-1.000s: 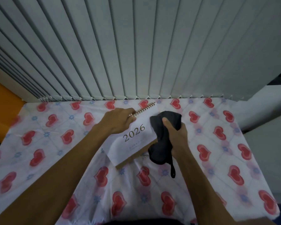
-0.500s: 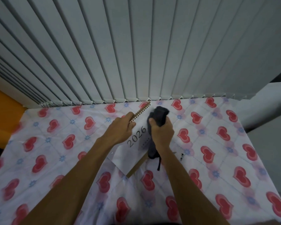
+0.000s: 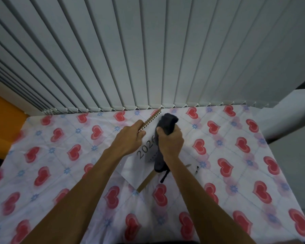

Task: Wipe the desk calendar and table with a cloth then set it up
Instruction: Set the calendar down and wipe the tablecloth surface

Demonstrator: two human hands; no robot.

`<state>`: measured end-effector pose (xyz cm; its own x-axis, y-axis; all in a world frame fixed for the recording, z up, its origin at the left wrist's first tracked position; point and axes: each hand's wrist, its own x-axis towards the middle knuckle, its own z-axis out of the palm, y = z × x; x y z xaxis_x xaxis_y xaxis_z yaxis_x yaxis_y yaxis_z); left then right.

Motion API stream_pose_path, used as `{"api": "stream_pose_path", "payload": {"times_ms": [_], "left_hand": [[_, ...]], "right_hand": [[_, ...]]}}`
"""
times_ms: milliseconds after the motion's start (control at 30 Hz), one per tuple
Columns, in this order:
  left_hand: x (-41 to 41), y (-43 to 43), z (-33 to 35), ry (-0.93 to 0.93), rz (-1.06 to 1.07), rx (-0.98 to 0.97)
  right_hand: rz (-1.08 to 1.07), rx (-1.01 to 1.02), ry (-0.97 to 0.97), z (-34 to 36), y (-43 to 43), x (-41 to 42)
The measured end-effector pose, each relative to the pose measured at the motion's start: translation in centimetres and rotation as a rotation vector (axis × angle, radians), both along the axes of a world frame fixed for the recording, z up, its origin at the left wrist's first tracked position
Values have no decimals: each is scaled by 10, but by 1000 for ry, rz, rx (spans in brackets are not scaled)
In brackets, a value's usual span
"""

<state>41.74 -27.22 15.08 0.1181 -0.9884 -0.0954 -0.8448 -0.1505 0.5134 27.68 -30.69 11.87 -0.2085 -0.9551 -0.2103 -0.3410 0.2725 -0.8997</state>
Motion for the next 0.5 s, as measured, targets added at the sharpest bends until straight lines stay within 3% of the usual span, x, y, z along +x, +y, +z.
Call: {"api": "stream_pose_path", "payload": {"times_ms": [100, 233, 400, 500], "left_hand": [[0, 0, 2, 14, 6, 4], [0, 1, 2, 12, -5, -3], [3, 3, 3, 43, -6, -12], [3, 4, 5, 35, 0, -8]], "right_hand": [[77, -4, 28, -3, -3, -3], [-113, 114, -103, 1, -24, -7], [166, -84, 45, -1, 10, 12], [15, 30, -17, -5, -13, -2]]}}
